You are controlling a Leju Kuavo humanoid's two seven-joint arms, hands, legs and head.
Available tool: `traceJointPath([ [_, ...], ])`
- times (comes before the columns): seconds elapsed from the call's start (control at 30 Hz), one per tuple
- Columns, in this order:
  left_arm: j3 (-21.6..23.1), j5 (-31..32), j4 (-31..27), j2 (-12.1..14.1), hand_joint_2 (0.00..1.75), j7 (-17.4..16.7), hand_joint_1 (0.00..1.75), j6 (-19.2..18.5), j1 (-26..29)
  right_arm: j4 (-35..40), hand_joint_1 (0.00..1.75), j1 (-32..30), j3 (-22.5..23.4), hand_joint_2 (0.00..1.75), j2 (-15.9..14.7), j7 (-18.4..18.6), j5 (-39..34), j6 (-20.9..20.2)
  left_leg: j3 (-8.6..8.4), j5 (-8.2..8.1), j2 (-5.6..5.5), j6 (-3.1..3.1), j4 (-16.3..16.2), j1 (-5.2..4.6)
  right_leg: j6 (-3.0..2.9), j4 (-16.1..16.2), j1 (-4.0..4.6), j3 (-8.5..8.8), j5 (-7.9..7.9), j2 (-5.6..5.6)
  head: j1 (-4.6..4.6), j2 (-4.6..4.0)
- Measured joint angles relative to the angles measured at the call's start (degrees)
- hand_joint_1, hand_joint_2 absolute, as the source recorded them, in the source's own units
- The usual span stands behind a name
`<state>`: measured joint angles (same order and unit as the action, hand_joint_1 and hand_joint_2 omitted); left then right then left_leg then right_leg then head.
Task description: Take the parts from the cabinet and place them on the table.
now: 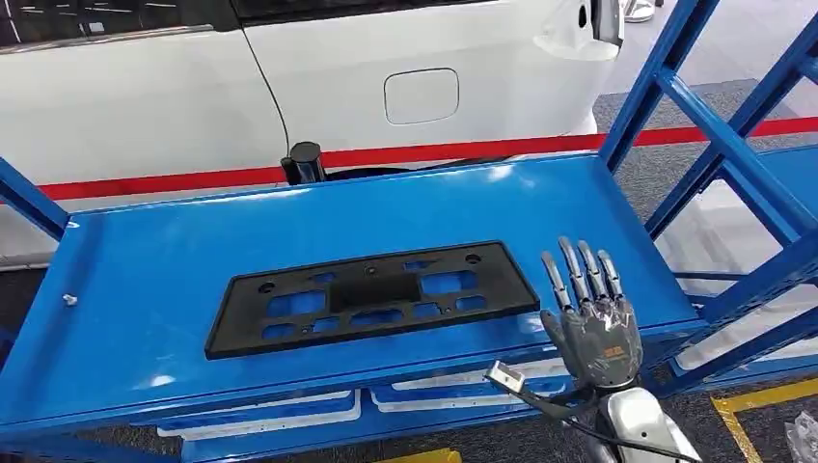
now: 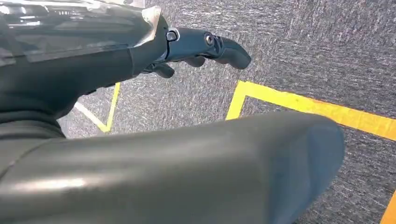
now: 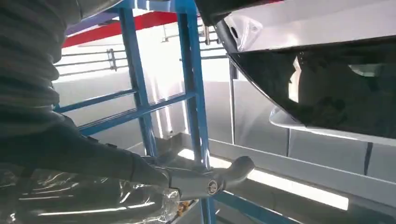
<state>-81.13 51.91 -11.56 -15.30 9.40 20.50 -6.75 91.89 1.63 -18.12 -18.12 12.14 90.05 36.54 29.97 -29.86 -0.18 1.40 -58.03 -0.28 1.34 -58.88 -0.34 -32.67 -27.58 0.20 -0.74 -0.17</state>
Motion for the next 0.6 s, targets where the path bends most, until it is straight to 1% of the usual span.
traceJointPath([
  [0.1,0.0,-0.11,0.0,-0.17,0.0,0.13,0.0,0.31,-0.19,-1.48,0.0,2.85,-4.14,1.75,-0.28,2.49,0.0,-0.41,-0.08,0.0,0.02,0.0,0.0,0.01,0.0,0.0,0.01,0.0,0.0,0.07,0.0,0.02],
  [0.27,0.0,-0.11,0.0,-0.31,0.0,0.17,0.0,0.35,-0.22,-3.8,0.0,5.71,-8.72,1.75,0.18,2.92,0.0,-1.01,-0.06,0.02,0.0,0.0,0.0,0.01,0.0,-0.01,0.01,0.0,0.0,0.05,0.0,0.02],
  [0.3,0.0,-0.11,0.0,-0.28,0.0,0.15,0.0,0.31,-0.23,-4.46,0.0,6.27,-9.42,1.75,0.57,2.09,0.02,-1.09,-0.07,0.02,0.0,0.0,0.0,0.01,0.0,-0.02,0.01,0.0,0.0,0.07,0.0,0.02],
  [0.37,0.0,-0.11,-0.02,-0.31,0.0,0.04,0.0,0.31,-0.28,-5.95,0.0,6.87,-10.03,1.75,1.97,-1.0,0.0,-1.25,-0.08,0.02,0.01,-0.01,0.0,0.01,0.0,-0.02,0.01,0.0,0.0,0.07,0.02,0.02],
  [0.43,0.02,-0.15,-0.02,-0.28,0.0,-0.04,0.0,0.31,-0.28,-7.47,0.0,6.99,-10.07,1.75,4.15,-4.62,0.04,-1.35,-0.07,0.02,0.01,-0.01,0.0,0.01,0.0,-0.02,0.01,-0.01,0.0,0.06,0.0,0.02],
  [0.57,0.02,-0.28,-0.02,-0.28,0.0,-0.11,0.0,0.31,-0.27,-8.94,0.0,7.32,-10.25,1.75,6.19,-5.76,-0.22,-1.35,-0.05,0.02,-0.01,0.0,0.01,0.01,0.0,-0.02,0.01,-0.01,-0.01,0.04,0.02,0.02],
  [0.6,0.02,-0.28,-0.02,-0.28,0.0,-0.09,0.0,0.31,-0.28,-9.22,0.0,7.34,-10.22,1.75,6.6,-6.8,-0.98,-1.48,-0.06,0.02,0.0,0.0,0.01,0.01,0.0,-0.02,0.0,-0.01,-0.01,0.05,0.02,0.0],
])
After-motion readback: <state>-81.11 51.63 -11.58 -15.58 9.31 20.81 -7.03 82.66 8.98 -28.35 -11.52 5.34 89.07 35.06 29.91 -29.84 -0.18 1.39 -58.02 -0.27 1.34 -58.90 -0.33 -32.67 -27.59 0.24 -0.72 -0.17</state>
